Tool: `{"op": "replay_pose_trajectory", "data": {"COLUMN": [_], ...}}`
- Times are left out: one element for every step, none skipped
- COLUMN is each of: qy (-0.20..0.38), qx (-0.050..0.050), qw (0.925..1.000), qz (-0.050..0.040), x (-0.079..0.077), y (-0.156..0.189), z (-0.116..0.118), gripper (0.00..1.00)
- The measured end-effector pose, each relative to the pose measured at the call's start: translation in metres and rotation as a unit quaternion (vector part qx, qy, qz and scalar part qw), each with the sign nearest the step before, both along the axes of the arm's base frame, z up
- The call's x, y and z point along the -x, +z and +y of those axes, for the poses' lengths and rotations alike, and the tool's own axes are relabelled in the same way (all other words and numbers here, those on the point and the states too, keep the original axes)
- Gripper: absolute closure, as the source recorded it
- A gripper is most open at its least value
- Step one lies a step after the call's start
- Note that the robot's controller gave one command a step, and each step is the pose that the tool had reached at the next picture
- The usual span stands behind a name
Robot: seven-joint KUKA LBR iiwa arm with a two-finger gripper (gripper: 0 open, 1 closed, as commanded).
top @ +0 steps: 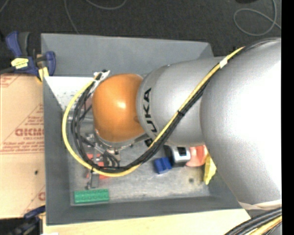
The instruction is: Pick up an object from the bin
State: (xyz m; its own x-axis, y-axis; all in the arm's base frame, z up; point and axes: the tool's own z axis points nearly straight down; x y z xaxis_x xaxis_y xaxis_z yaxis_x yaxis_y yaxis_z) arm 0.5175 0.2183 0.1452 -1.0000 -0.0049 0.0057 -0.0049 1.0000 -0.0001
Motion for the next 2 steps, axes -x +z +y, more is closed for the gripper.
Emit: {"op": "replay_pose_trajectory", "data": {"qy": [-0.003,0.06], "qx": [-0.001,-0.002], "qw": [1.0,0.9982], "qz": [-0.0037,-0.0068], "x": [-0.002,-0.017], "y": [0.005,-0.033], "z": [-0.001,-0.018], "gripper": [0.0,0.0]}}
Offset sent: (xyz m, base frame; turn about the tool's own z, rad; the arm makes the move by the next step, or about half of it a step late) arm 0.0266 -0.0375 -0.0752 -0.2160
